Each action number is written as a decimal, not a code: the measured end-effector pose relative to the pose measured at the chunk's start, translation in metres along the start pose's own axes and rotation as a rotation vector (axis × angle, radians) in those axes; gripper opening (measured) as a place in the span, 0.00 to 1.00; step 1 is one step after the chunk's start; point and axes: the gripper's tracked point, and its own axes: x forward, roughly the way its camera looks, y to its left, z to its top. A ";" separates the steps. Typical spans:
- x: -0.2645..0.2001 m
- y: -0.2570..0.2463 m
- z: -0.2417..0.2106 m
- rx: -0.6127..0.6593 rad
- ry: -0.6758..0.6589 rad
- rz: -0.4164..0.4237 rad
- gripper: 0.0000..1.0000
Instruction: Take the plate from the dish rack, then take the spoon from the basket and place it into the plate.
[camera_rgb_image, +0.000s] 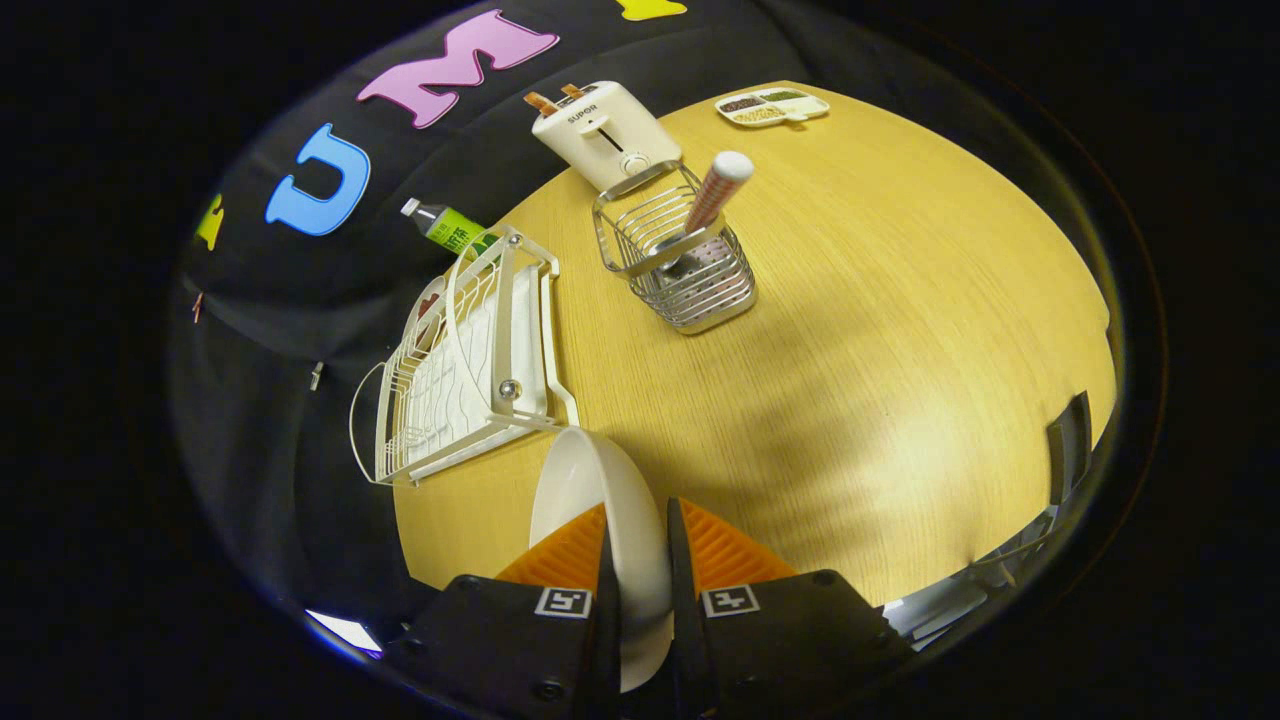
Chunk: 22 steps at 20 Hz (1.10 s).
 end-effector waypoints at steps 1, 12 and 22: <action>0.003 -0.004 -0.001 0.009 0.003 0.003 0.25; 0.023 -0.035 0.010 0.028 0.012 0.010 0.44; -0.048 -0.011 0.068 -0.163 -0.123 0.092 0.63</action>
